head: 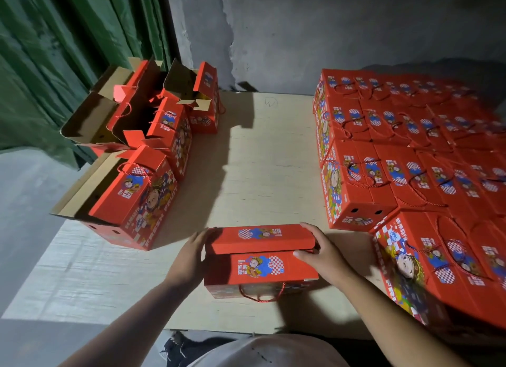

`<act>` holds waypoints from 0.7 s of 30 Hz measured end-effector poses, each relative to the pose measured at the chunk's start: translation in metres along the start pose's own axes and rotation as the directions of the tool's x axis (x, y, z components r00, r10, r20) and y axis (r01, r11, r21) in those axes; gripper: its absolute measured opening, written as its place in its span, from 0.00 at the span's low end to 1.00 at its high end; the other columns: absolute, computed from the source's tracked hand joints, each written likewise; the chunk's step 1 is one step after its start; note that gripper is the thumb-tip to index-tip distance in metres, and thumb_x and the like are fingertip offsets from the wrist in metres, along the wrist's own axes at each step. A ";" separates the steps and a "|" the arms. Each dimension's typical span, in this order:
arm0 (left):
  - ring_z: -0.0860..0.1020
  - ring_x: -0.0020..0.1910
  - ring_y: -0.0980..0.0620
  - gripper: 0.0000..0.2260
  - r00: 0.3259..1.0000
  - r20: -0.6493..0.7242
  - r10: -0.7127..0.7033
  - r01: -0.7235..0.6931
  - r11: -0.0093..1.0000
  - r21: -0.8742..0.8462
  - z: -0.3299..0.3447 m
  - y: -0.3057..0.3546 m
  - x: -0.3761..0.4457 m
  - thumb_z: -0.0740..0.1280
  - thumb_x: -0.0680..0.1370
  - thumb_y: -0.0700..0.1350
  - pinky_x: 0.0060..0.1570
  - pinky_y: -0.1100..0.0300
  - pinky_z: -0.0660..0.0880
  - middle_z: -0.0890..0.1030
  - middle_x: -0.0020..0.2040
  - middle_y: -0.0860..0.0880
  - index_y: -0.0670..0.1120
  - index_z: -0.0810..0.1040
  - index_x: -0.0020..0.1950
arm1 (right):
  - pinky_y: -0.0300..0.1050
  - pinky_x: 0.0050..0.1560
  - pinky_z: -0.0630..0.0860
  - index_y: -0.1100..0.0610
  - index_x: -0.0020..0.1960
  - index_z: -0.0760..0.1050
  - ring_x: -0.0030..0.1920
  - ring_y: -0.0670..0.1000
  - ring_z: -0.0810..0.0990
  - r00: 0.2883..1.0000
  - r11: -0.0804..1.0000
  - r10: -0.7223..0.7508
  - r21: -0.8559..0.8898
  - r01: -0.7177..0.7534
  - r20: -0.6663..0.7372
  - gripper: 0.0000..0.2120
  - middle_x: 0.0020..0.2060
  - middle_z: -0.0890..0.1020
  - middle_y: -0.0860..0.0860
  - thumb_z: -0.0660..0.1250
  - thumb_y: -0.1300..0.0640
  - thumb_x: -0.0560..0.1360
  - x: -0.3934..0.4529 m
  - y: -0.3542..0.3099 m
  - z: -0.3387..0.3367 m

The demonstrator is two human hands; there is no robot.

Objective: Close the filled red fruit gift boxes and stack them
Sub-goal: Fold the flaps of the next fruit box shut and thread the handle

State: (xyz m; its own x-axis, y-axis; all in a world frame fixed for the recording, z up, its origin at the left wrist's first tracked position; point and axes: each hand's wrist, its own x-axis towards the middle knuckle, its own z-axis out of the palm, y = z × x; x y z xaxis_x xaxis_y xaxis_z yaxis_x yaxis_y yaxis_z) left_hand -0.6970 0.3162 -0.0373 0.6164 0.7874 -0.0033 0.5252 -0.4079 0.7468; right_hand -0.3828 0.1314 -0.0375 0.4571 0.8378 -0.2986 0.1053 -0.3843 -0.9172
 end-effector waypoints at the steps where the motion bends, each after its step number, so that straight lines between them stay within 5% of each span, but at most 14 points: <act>1: 0.71 0.75 0.51 0.31 1.000 0.021 -0.007 0.007 1.000 0.014 0.001 -0.003 -0.005 0.78 0.76 0.45 0.72 0.47 0.73 0.72 0.75 0.52 0.54 0.72 0.77 | 0.39 0.60 0.80 0.35 0.76 0.69 0.67 0.41 0.79 1.000 0.999 -0.008 -0.037 0.009 0.019 0.37 0.67 0.79 0.38 0.79 0.59 0.74 -0.003 0.002 0.001; 5: 0.53 0.81 0.57 0.47 0.993 0.122 -0.003 -0.007 0.997 0.083 0.009 -0.014 -0.018 0.75 0.72 0.68 0.79 0.52 0.59 0.52 0.84 0.57 0.53 0.59 0.85 | 0.42 0.76 0.68 0.32 0.82 0.52 0.77 0.35 0.64 0.995 0.974 -0.031 -0.221 0.053 0.100 0.49 0.80 0.61 0.34 0.80 0.47 0.73 -0.014 0.011 0.002; 9: 0.46 0.85 0.50 0.45 0.993 0.114 0.034 -0.063 0.963 0.262 0.011 0.000 -0.010 0.63 0.76 0.73 0.80 0.44 0.62 0.51 0.86 0.49 0.45 0.59 0.82 | 0.47 0.82 0.55 0.35 0.84 0.49 0.83 0.40 0.47 0.992 0.887 -0.097 -0.447 0.120 0.076 0.44 0.84 0.45 0.38 0.72 0.38 0.77 -0.014 0.011 0.003; 12: 0.45 0.85 0.50 0.49 0.984 0.179 0.003 -0.087 0.881 0.464 0.010 0.016 0.007 0.53 0.75 0.77 0.80 0.46 0.60 0.51 0.86 0.47 0.42 0.56 0.83 | 0.49 0.82 0.56 0.46 0.84 0.58 0.83 0.43 0.48 0.985 0.788 -0.169 -0.596 0.157 0.036 0.37 0.84 0.45 0.40 0.68 0.37 0.80 -0.004 0.002 0.001; 15: 0.50 0.85 0.48 0.44 0.965 0.261 -0.034 -0.125 0.812 0.571 0.015 0.032 0.023 0.55 0.78 0.74 0.80 0.45 0.58 0.55 0.85 0.47 0.46 0.54 0.84 | 0.49 0.83 0.52 0.54 0.81 0.61 0.84 0.46 0.45 0.970 0.671 -0.213 -0.703 0.234 0.119 0.38 0.85 0.50 0.47 0.67 0.36 0.79 0.010 -0.011 0.008; 21: 0.62 0.74 0.43 0.36 0.961 0.272 -0.042 -0.154 0.737 0.658 0.026 0.048 0.033 0.52 0.82 0.70 0.68 0.43 0.70 0.66 0.75 0.47 0.56 0.46 0.86 | 0.51 0.84 0.49 0.46 0.85 0.49 0.84 0.52 0.45 0.957 0.466 -0.184 -0.837 0.286 0.224 0.35 0.85 0.52 0.50 0.56 0.36 0.84 0.023 -0.019 0.022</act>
State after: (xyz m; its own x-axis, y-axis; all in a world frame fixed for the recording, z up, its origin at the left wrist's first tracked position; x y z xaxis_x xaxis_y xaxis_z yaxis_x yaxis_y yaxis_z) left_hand -0.6365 0.3104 -0.0193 0.7304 0.6482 -0.2152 0.6780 -0.7261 0.1139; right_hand -0.3939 0.1671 -0.0327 0.2203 0.9594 -0.1761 0.9191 -0.2646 -0.2919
